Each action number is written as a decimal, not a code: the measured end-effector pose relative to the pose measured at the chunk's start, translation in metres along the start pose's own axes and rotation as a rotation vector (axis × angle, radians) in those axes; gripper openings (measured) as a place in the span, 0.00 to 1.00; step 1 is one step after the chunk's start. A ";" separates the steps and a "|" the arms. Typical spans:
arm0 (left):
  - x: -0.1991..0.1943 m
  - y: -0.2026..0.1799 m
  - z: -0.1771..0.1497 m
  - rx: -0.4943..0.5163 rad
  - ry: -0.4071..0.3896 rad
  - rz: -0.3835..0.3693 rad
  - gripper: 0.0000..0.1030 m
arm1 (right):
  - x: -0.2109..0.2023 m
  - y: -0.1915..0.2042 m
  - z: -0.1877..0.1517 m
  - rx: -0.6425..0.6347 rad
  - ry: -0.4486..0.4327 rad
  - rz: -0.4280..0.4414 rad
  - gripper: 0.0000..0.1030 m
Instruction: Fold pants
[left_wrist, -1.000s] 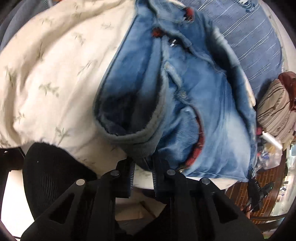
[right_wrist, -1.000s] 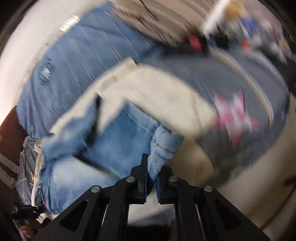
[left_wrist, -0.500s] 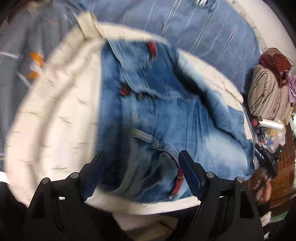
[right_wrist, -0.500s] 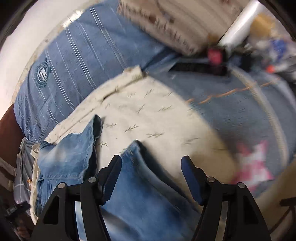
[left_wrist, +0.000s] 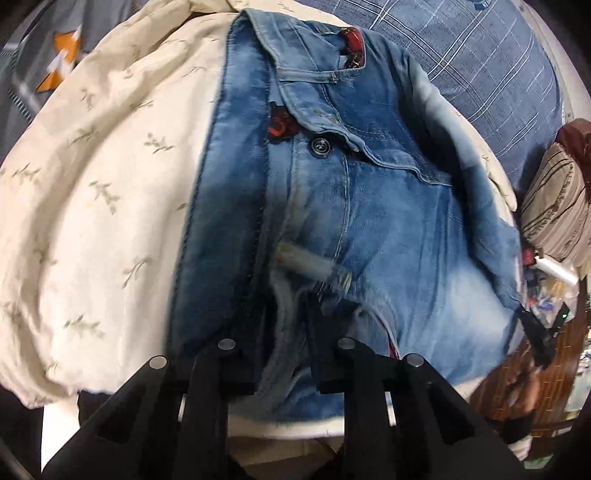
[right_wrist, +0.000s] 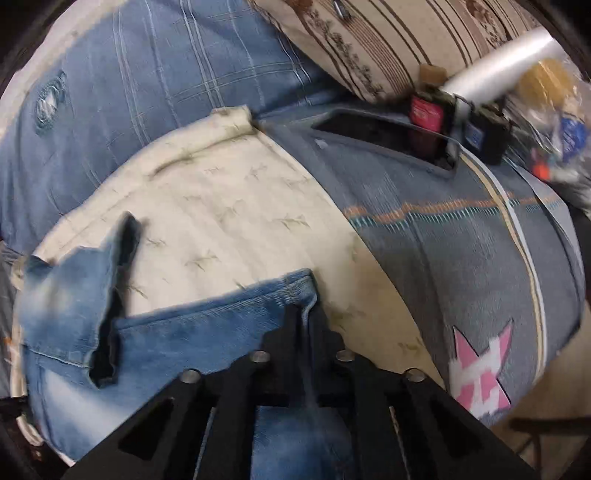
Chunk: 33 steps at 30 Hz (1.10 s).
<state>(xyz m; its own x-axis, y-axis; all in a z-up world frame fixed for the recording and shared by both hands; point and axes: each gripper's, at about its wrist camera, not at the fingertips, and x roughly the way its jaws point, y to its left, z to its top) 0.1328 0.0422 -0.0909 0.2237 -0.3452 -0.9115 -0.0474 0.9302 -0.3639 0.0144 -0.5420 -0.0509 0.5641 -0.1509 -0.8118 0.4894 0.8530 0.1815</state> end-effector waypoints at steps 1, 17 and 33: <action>-0.008 0.005 -0.002 0.010 -0.003 -0.012 0.18 | -0.011 -0.001 0.002 0.018 -0.034 -0.015 0.21; -0.013 0.025 0.091 -0.208 -0.034 -0.089 0.53 | 0.026 0.145 0.035 -0.198 0.105 0.388 0.16; 0.032 0.006 0.187 -0.226 -0.060 -0.136 0.51 | 0.090 0.113 0.191 -0.049 -0.037 0.160 0.07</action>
<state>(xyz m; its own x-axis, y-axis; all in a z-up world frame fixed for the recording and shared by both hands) 0.3214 0.0595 -0.0866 0.2997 -0.4510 -0.8407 -0.2272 0.8221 -0.5221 0.2472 -0.5547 0.0027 0.6567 -0.0282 -0.7537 0.3583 0.8910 0.2789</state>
